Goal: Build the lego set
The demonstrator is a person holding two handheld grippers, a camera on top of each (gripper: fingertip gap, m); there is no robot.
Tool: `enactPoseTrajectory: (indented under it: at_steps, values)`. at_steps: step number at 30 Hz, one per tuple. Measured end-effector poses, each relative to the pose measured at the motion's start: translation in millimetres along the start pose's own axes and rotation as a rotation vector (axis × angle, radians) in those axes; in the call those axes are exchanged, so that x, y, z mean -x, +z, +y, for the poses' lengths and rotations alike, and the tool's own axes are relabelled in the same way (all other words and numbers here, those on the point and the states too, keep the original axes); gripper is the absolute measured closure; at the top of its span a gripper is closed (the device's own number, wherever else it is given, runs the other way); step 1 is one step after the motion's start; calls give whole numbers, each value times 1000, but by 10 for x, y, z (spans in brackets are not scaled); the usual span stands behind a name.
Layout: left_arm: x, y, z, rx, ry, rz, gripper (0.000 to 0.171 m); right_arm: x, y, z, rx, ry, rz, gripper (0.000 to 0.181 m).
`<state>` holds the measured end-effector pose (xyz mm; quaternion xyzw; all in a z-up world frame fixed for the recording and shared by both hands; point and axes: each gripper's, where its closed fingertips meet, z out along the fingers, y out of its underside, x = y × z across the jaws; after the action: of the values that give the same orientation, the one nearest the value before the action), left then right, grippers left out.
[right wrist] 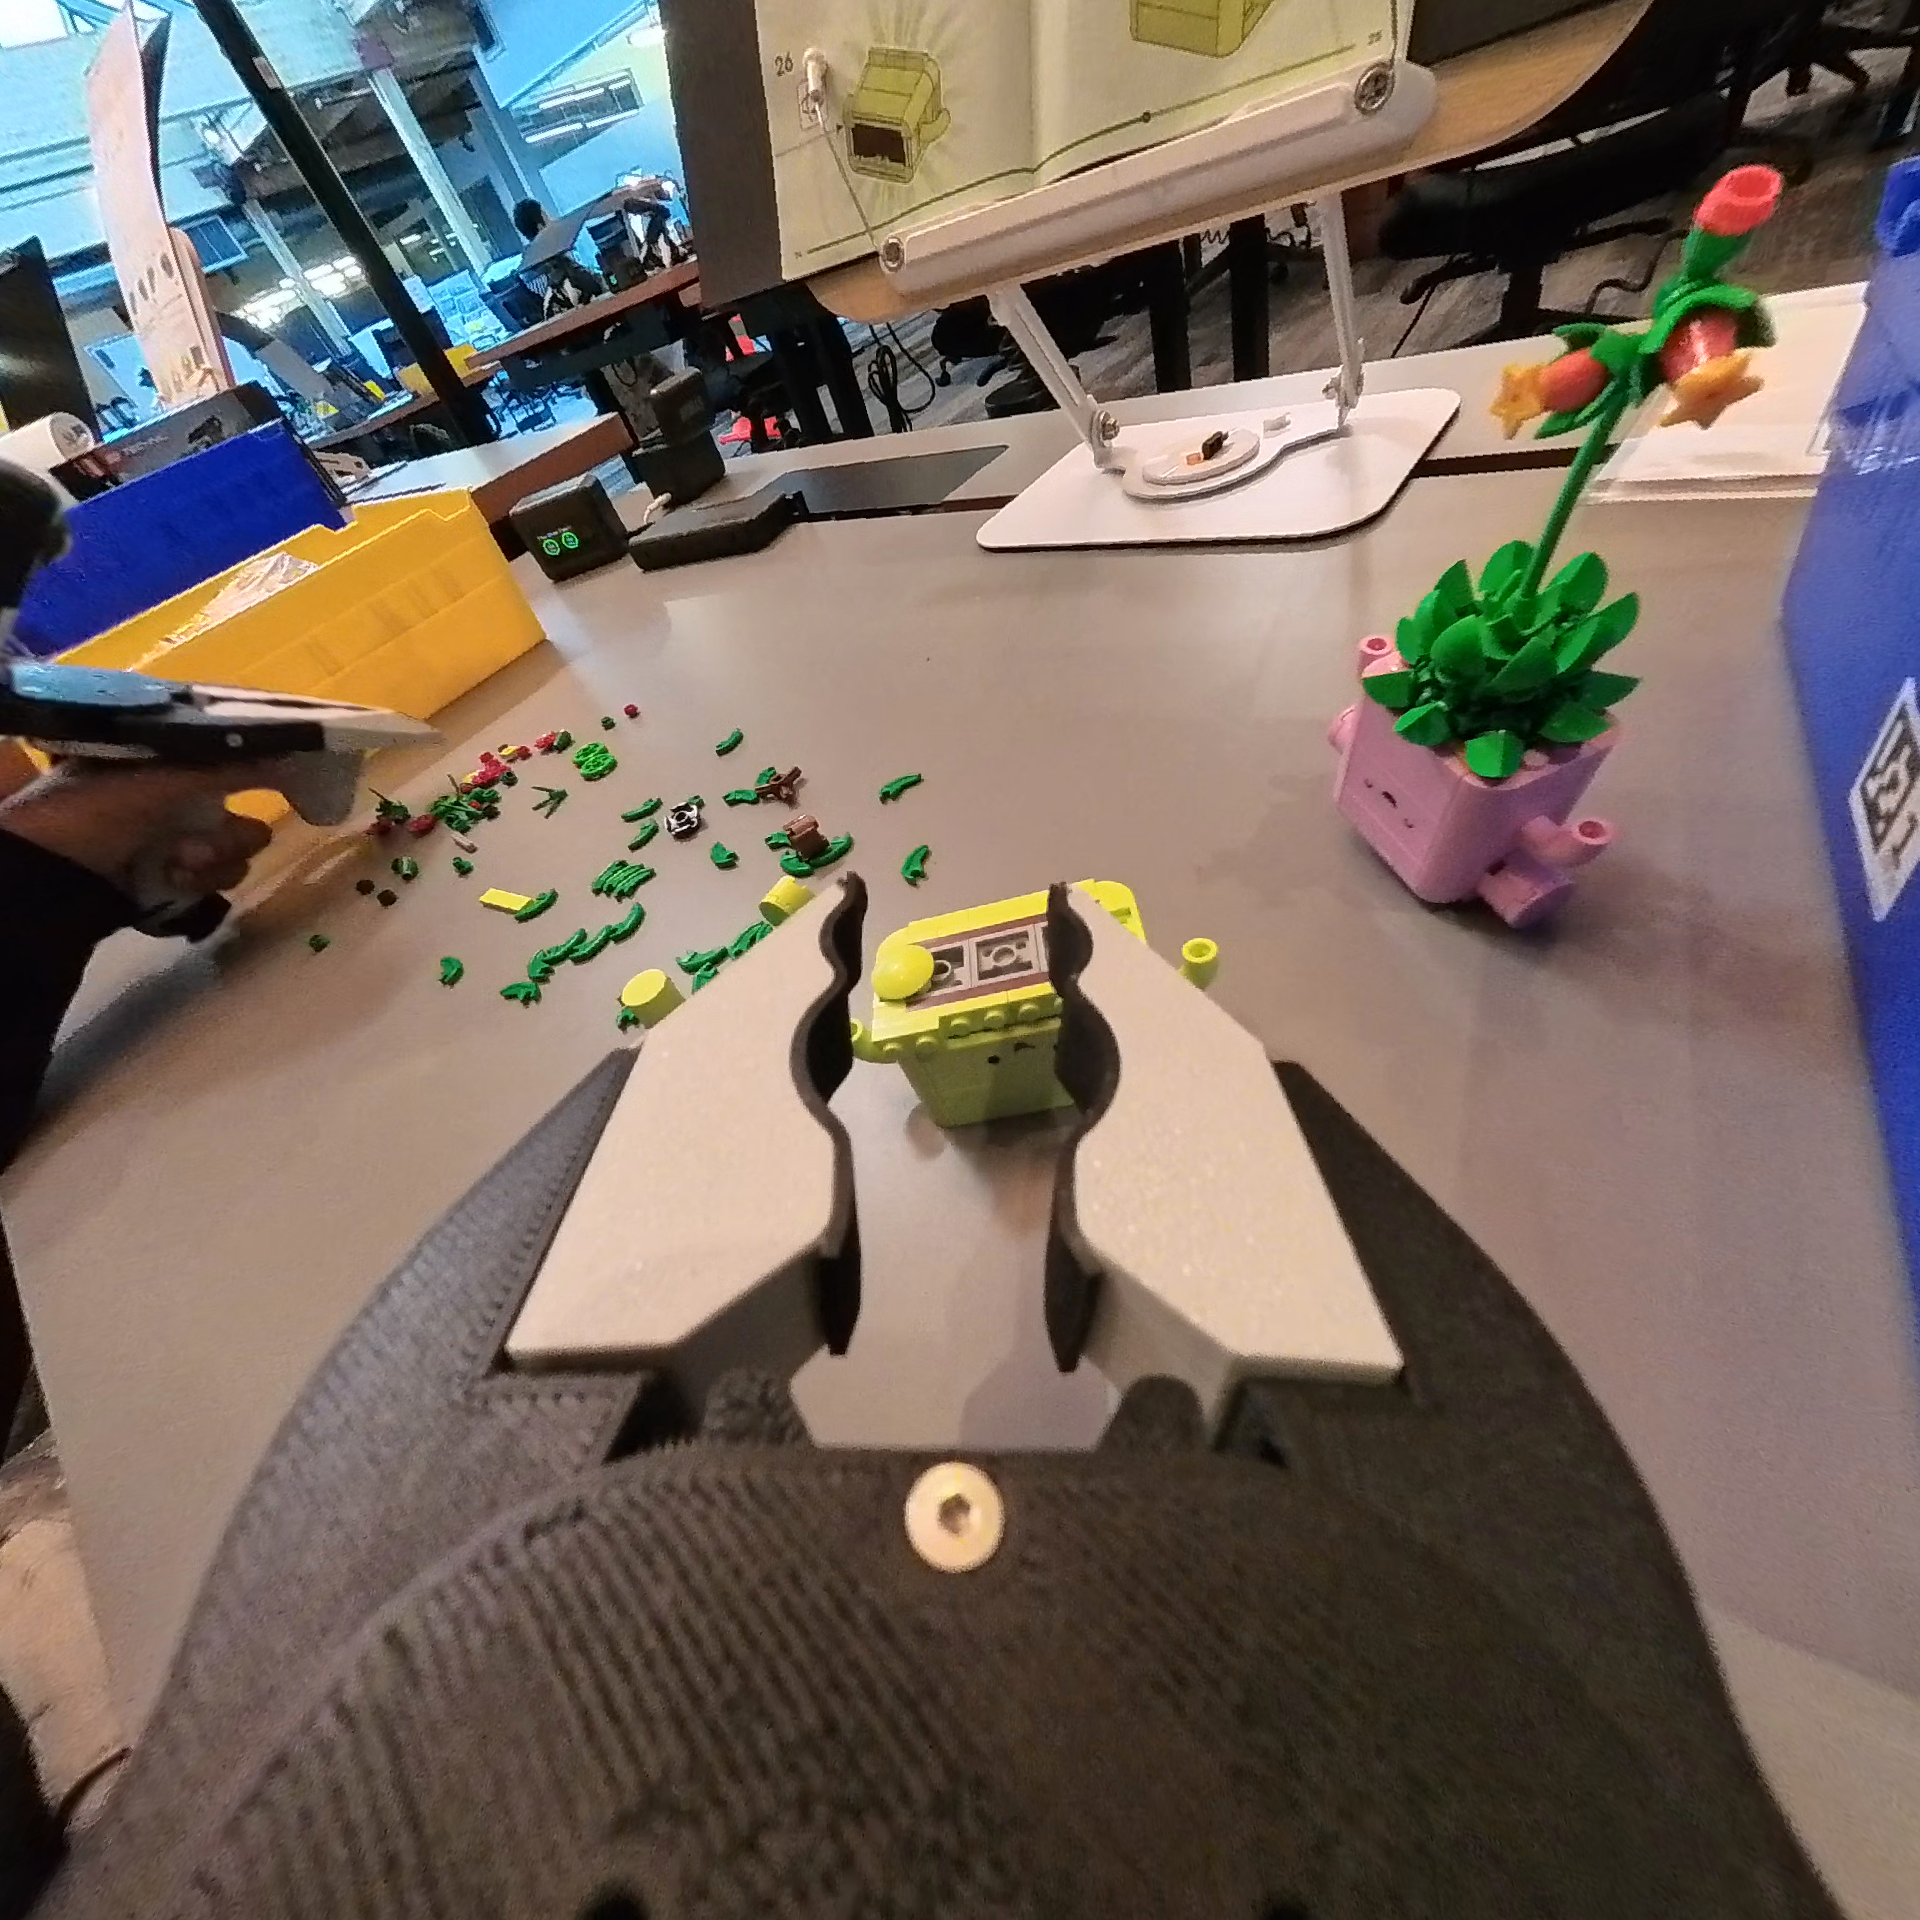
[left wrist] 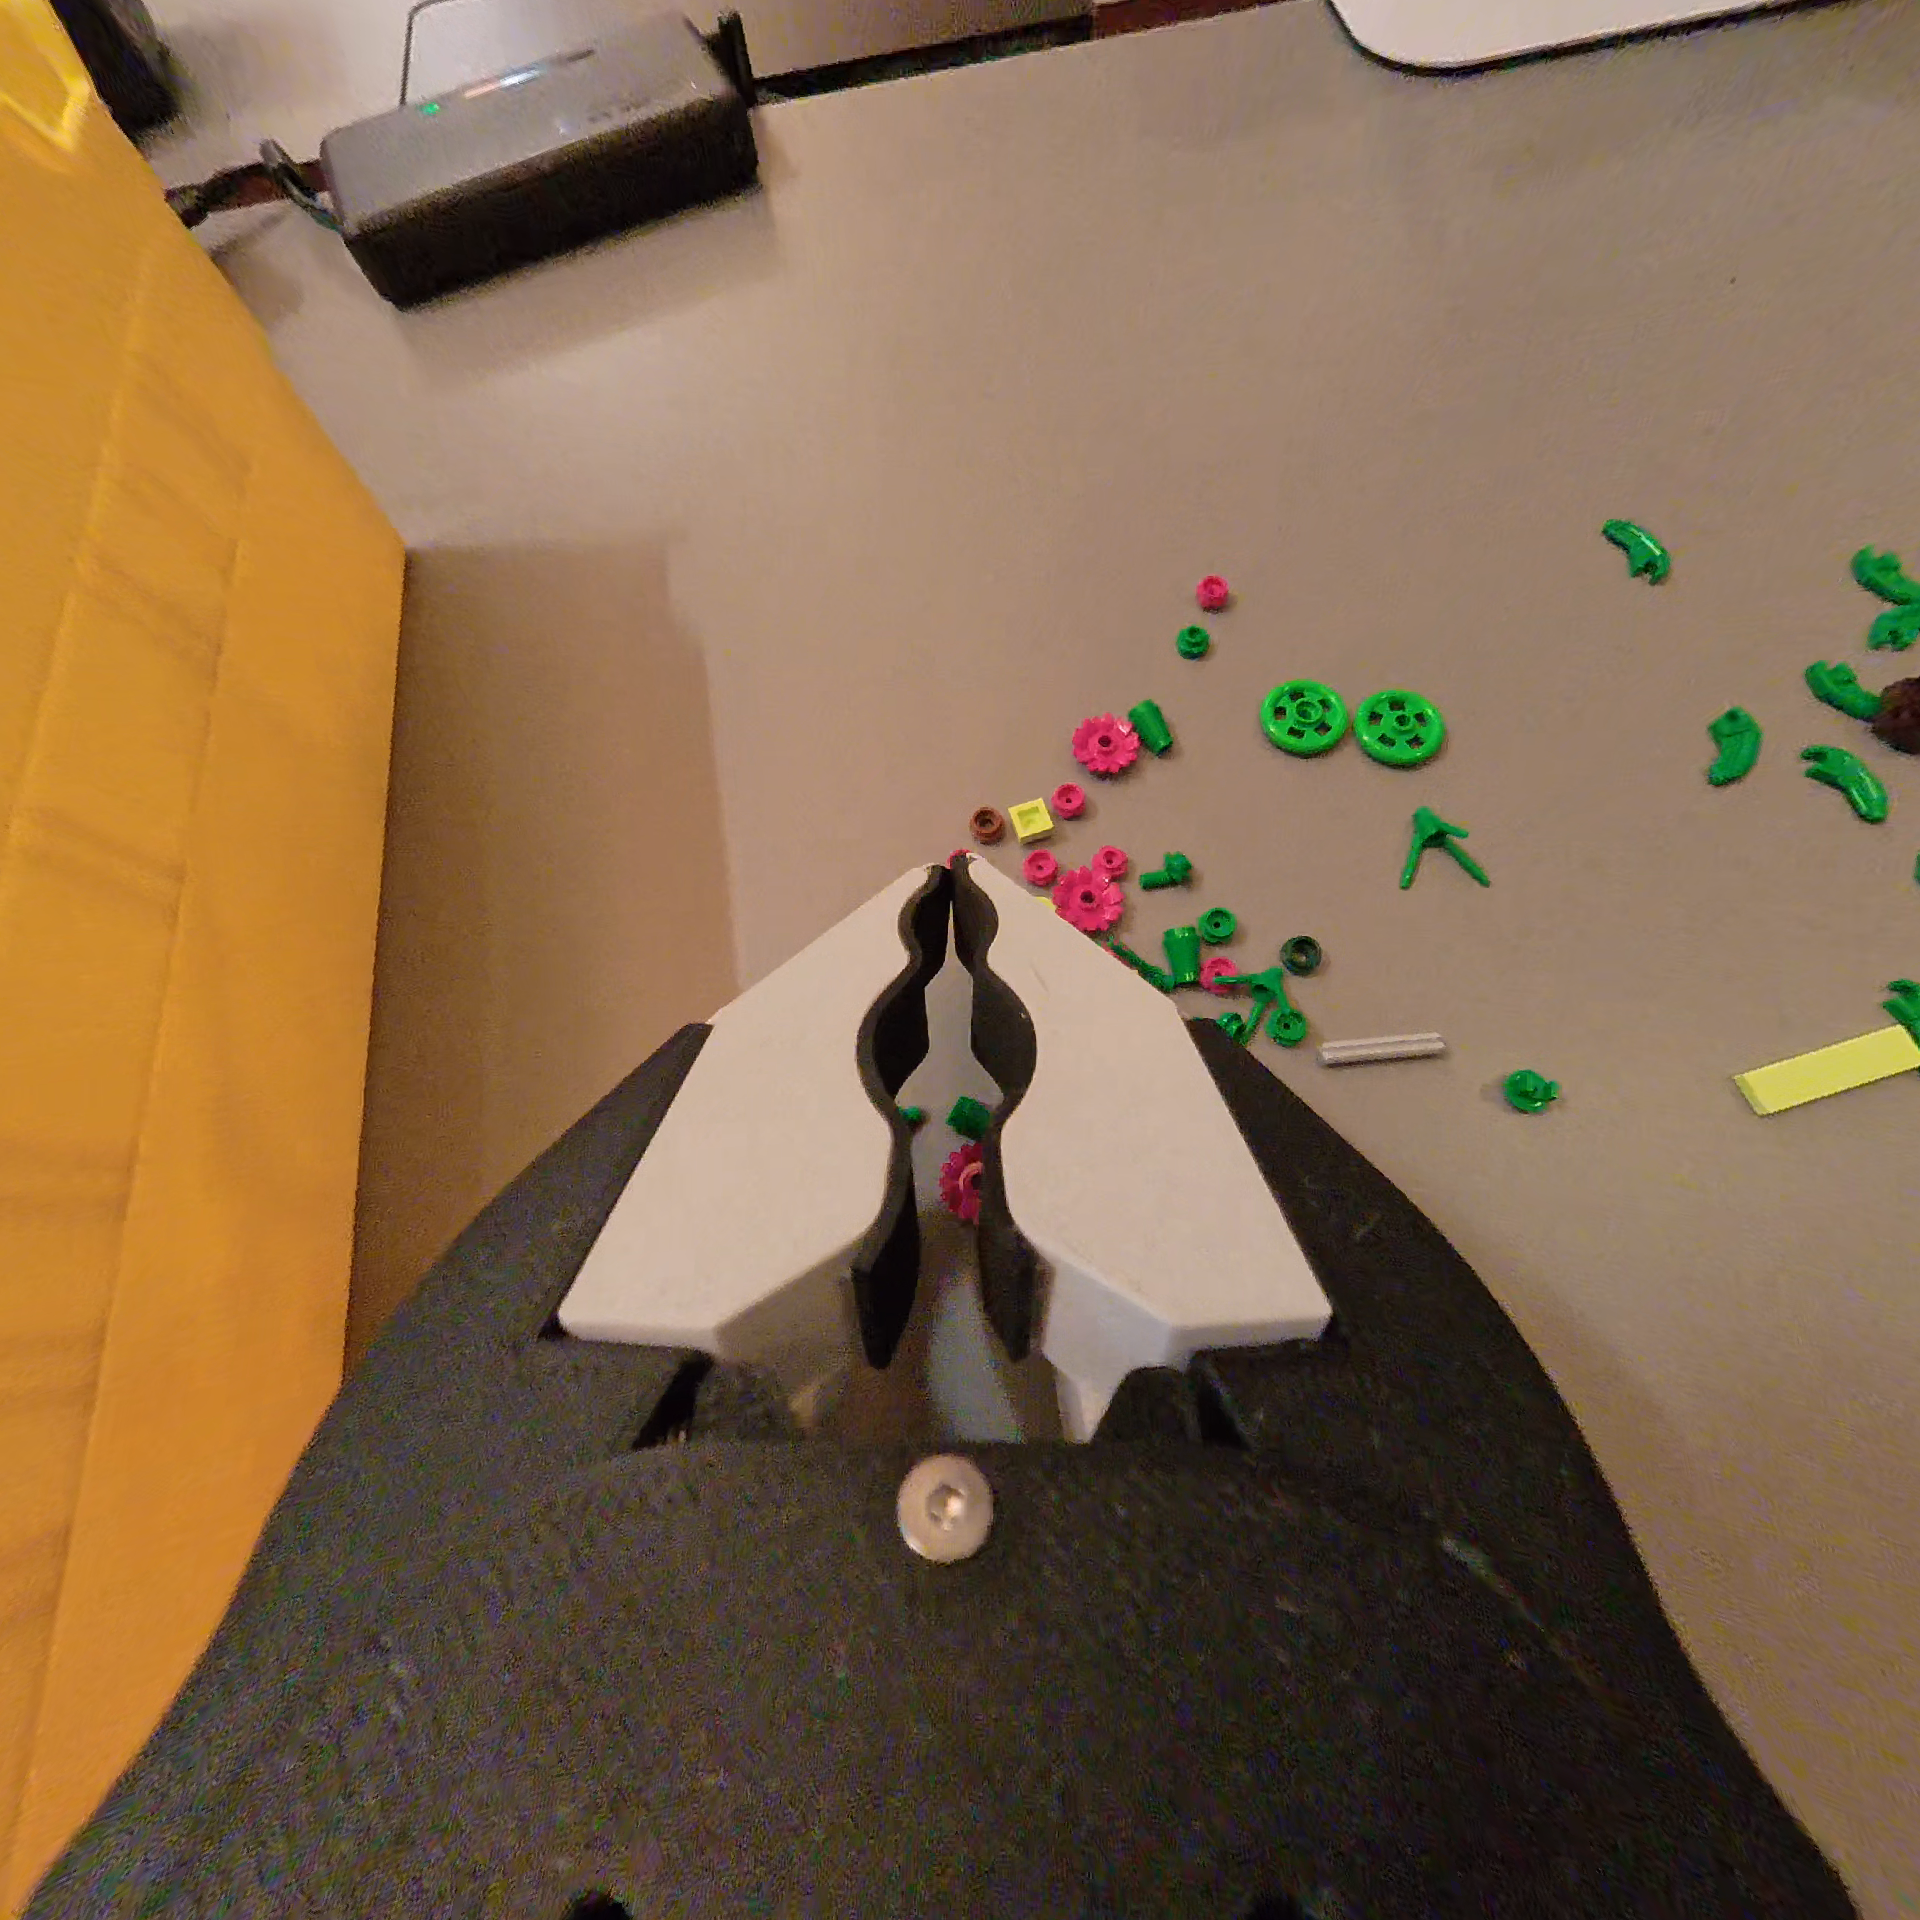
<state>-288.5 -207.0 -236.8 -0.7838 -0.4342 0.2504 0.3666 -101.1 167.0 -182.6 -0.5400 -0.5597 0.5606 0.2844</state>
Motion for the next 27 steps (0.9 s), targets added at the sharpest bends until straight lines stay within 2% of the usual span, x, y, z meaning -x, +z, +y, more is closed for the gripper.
enactPoseTrajectory:
  at_steps: [4, 10, 17, 22, 25, 27]
  values:
    - [89, -54, 9, 6, 4, -40, 171, 5, -5, -4, -4, -10, 4, 147]
    - [279, -96, 83, 27, -80, -79, 170, 33, -14, -11, -13, -40, 7, 149]
    - [371, -93, 186, 80, -107, -104, 152, 34, -14, -11, -13, -38, 5, 149]
    - [164, -51, 194, 93, -67, -8, 156, 34, -10, -5, -8, -38, 5, 150]
    - [82, 4, 301, 167, -19, -3, 156, 34, -10, -4, -8, -36, 4, 150]
    - [66, 18, 290, 171, 5, -10, 155, 32, -12, -6, -9, -32, 2, 150]
